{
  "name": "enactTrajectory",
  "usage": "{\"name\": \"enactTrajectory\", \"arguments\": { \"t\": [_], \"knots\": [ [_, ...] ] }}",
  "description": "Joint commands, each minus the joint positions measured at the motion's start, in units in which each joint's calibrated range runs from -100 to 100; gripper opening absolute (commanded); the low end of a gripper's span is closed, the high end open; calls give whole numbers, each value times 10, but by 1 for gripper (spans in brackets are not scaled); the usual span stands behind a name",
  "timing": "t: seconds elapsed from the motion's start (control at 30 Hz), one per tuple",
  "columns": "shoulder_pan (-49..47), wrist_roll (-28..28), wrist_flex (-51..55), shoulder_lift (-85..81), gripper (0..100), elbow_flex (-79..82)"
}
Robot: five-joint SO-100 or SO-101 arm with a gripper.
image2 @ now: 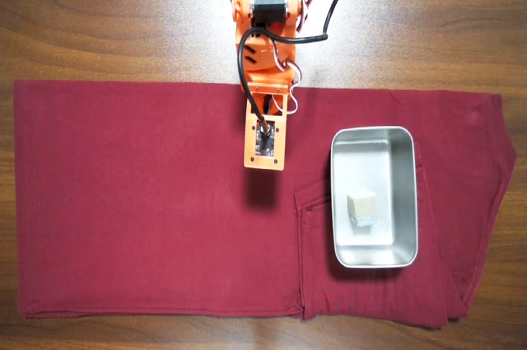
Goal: Grab the cube
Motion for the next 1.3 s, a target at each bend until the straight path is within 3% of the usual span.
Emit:
{"name": "enactTrajectory", "arguments": {
  "t": [0.0, 1.27],
  "knots": [
    [4, -2, 10, 5, 0, 3],
    [4, -2, 10, 5, 0, 3]
  ]
}}
